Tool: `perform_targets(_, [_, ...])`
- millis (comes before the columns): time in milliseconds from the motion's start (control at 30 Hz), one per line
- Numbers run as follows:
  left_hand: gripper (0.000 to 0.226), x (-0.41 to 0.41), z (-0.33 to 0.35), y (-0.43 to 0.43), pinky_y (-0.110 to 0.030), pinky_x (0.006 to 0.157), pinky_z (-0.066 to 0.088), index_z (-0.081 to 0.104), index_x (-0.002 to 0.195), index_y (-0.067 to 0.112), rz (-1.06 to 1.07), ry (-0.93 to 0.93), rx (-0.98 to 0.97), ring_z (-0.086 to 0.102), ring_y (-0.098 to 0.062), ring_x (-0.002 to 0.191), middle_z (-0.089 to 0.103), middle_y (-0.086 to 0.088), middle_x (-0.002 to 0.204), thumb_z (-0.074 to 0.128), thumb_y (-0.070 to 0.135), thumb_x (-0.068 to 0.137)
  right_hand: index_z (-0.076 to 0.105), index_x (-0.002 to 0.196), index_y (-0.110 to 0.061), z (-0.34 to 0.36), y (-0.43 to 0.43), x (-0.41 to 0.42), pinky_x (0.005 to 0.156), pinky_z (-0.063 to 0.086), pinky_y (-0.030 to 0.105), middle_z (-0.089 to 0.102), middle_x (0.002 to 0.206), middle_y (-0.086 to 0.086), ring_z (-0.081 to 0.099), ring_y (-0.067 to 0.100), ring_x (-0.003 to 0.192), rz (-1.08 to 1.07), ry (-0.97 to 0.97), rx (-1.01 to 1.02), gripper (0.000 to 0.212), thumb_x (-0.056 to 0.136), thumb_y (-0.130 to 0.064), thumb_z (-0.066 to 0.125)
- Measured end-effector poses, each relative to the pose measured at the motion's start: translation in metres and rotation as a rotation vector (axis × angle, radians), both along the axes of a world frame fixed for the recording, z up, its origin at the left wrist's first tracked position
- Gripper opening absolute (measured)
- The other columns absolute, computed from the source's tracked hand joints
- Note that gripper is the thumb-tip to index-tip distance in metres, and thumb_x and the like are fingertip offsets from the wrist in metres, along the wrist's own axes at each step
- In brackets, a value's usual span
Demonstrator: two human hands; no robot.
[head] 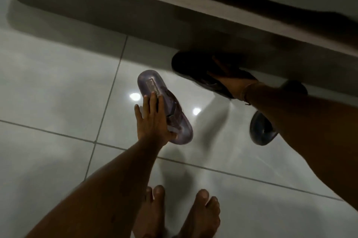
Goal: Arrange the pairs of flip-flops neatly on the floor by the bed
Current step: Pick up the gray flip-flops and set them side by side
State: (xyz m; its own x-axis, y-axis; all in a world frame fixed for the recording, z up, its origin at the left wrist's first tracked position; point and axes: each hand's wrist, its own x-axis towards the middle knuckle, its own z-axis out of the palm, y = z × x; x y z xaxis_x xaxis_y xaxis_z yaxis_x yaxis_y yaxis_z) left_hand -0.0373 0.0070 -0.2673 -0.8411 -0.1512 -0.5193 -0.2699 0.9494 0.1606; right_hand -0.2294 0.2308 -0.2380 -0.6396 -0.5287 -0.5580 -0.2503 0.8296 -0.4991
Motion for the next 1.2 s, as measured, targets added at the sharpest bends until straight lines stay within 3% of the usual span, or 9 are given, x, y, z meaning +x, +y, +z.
perform_targets(67, [0.146, -0.001, -0.006, -0.005, -0.063, 0.125, 0.008, -0.004, 0.165, 0.014, -0.058, 0.036, -0.001, -0.002, -0.04, 0.16, -0.001, -0.016, 0.174, 0.076, 0.079, 0.062, 0.013, 0.164, -0.039, -0.006, 0.007, 0.001, 0.12, 0.017, 0.024, 0.005, 0.174, -0.013, 0.018, 0.021, 0.158, 0.098, 0.084, 0.134, 0.067, 0.105, -0.047, 0.044])
perform_targets(100, [0.147, -0.004, -0.008, -0.01, -0.063, 0.125, 0.008, -0.003, 0.165, 0.014, -0.112, 0.04, -0.001, -0.002, -0.039, 0.16, -0.001, -0.015, 0.174, 0.077, 0.079, 0.061, 0.014, 0.164, -0.041, -0.009, 0.009, 0.008, 0.122, 0.027, 0.036, 0.002, 0.175, -0.006, 0.027, 0.033, 0.154, 0.136, 0.122, 0.229, 0.071, 0.103, -0.044, 0.051])
perform_targets(200, [0.15, -0.021, -0.012, -0.032, -0.062, 0.125, 0.007, 0.004, 0.166, 0.016, -0.314, 0.057, 0.022, 0.002, -0.036, 0.16, 0.005, -0.013, 0.174, 0.083, 0.077, 0.054, 0.023, 0.163, -0.036, -0.013, 0.006, 0.047, 0.108, 0.046, 0.054, -0.004, 0.173, 0.013, 0.044, 0.051, 0.134, 0.198, 0.218, 0.407, 0.094, 0.086, -0.035, 0.076])
perform_targets(367, [0.154, -0.047, -0.011, -0.062, -0.057, 0.125, 0.007, 0.01, 0.166, 0.015, -0.477, 0.051, 0.005, 0.007, -0.036, 0.16, 0.01, -0.014, 0.174, 0.088, 0.072, 0.045, 0.03, 0.155, -0.036, -0.015, -0.048, 0.156, 0.09, 0.052, 0.05, 0.009, 0.167, 0.015, 0.047, 0.042, 0.121, -0.245, 0.242, 0.35, 0.089, 0.079, -0.059, 0.072])
perform_targets(500, [0.159, -0.051, -0.008, -0.07, -0.053, 0.124, 0.0, 0.004, 0.166, 0.017, -0.493, 0.013, 0.007, -0.001, -0.034, 0.161, 0.004, -0.012, 0.175, 0.093, 0.066, 0.044, 0.024, 0.157, -0.037, -0.02, -0.085, 0.189, 0.089, 0.054, 0.045, 0.005, 0.167, 0.014, 0.047, 0.036, 0.117, -0.454, 0.237, 0.352, 0.092, 0.082, -0.067, 0.069])
perform_targets(833, [0.158, -0.054, -0.006, -0.078, -0.05, 0.125, -0.001, 0.005, 0.166, 0.018, -0.58, 0.015, 0.042, -0.003, -0.034, 0.16, 0.003, -0.012, 0.175, 0.096, 0.063, 0.045, 0.026, 0.155, -0.037, -0.032, -0.095, 0.178, 0.091, 0.055, 0.046, 0.006, 0.164, 0.012, 0.045, 0.038, 0.123, -0.494, 0.268, 0.367, 0.093, 0.079, -0.07, 0.069])
perform_targets(1000, [0.162, -0.053, 0.006, -0.073, -0.061, 0.126, -0.004, -0.001, 0.166, 0.019, -0.623, -0.007, -0.013, -0.01, -0.036, 0.16, -0.004, -0.012, 0.175, 0.086, 0.079, 0.043, 0.021, 0.156, -0.036, -0.023, -0.088, 0.181, 0.093, 0.052, 0.049, 0.012, 0.166, 0.013, 0.045, 0.041, 0.127, -0.54, 0.307, 0.308, 0.106, 0.07, -0.077, 0.068])
perform_targets(1100, [0.16, -0.045, 0.03, -0.054, -0.064, 0.125, -0.005, 0.004, 0.167, 0.013, -0.659, 0.103, 0.021, -0.003, -0.041, 0.16, 0.002, -0.019, 0.174, 0.074, 0.088, 0.044, 0.009, 0.159, -0.036, -0.002, -0.05, 0.196, 0.099, 0.05, 0.053, 0.009, 0.17, 0.011, 0.039, 0.041, 0.139, -0.577, 0.314, 0.257, 0.116, 0.068, -0.083, 0.063])
perform_targets(1200, [0.15, -0.039, 0.056, -0.01, -0.069, 0.125, 0.005, 0.017, 0.165, 0.008, -0.719, 0.147, 0.127, 0.009, -0.044, 0.158, 0.014, -0.022, 0.172, 0.073, 0.087, 0.05, 0.011, 0.161, -0.037, 0.023, 0.022, 0.224, 0.104, 0.046, 0.058, 0.009, 0.171, 0.009, 0.033, 0.041, 0.145, -0.623, 0.277, 0.344, 0.108, 0.073, -0.082, 0.054])
